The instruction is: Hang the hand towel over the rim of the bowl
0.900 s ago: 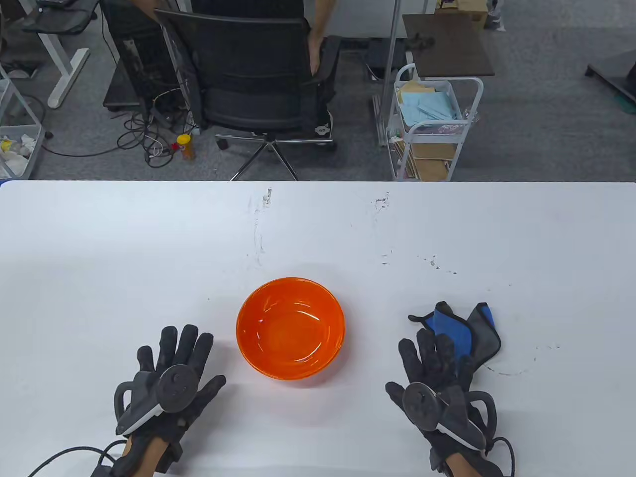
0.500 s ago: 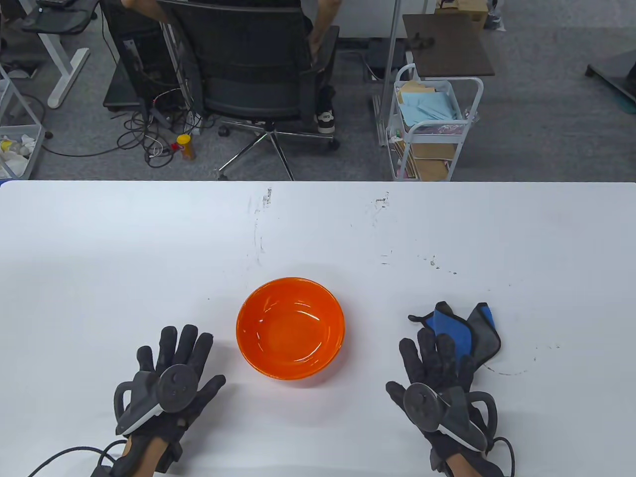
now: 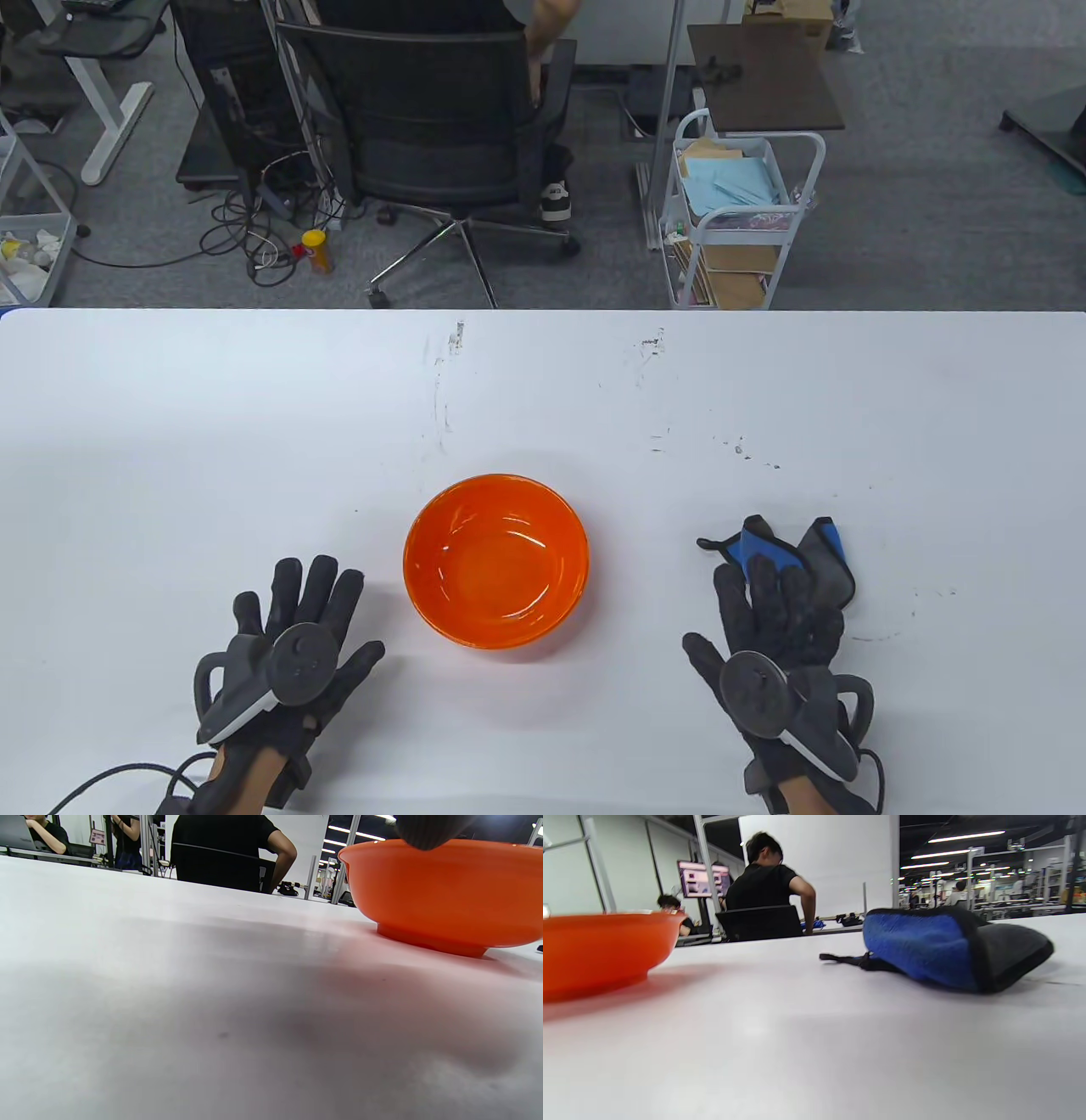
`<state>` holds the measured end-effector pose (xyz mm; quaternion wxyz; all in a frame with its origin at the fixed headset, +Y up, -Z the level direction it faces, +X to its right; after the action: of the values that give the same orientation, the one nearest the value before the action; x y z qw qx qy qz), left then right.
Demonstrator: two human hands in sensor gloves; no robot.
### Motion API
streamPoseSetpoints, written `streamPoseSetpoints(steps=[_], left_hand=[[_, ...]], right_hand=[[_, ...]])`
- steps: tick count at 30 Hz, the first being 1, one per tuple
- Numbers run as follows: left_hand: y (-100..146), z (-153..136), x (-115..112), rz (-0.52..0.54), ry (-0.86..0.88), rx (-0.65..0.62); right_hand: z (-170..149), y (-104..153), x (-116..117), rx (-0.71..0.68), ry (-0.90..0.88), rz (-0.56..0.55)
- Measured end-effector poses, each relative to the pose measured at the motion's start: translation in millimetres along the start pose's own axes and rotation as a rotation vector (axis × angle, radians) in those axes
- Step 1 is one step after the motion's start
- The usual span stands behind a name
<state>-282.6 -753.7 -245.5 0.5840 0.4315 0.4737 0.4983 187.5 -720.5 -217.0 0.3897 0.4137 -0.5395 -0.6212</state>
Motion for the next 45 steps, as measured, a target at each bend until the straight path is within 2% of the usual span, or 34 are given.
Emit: streamPoseSetpoints(steps=[3,11,13,20,23,25,31,34,41,45], left_hand=[[0.7,-2.0,0.8,0.006,0.005,0.008],[-1.2,-0.7,-1.4,-0.01,0.014,0.015],[-1.4,-1.5,-2.3,-0.018,0.0,0.011],[-0.9,-9.6,-2.8,-0.02,0.011,0.022],[-0.8,-7.1,-2.8,-0.017,0.008,0.015],[-0.9,-5.1,-2.7,-0.019,0.005,0.01],[-1.2,-5.3,-3.7,-0.024,0.007,0.014],[-1.2,-5.9,-3.5,-0.023,0.008,0.019],[-1.6,-5.1,-3.5,-0.023,0.006,0.016],[0.5,-2.9,1.0,0.015,0.014,0.006]], right_hand=[[-10.6,1.4,-16.2,0.053,-0.026,-0.073],[-44.3,-12.4,-39.0,0.194,-0.052,-0.137],[-55.9,-20.3,-40.7,0.25,-0.005,-0.142],[-94.4,-53.4,-21.3,0.417,0.111,-0.006],[-106.5,-64.3,-2.6,0.476,0.174,0.113],[-109.4,-66.5,6.4,0.464,0.155,0.123],[-105.1,-66.6,16.5,0.428,0.224,0.031],[-99.1,-63.1,4.8,0.387,0.214,-0.081],[-80.7,-52.0,-30.7,0.311,0.167,-0.159],[-61.1,-44.4,-58.9,0.249,0.122,-0.2]])
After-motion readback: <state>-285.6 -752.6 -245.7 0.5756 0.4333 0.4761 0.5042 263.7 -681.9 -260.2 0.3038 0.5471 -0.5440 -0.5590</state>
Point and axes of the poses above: the tracker on the back of each hand, its own z axis roughly to the thumb side, its own y axis roughly from the fingertips to the wrist, x = y × z, the point moved 3 cm from there along -y, roughly from the wrist to the fingertips, and after that the axes turned 10 degrees about -y, right-handed, at the moved point
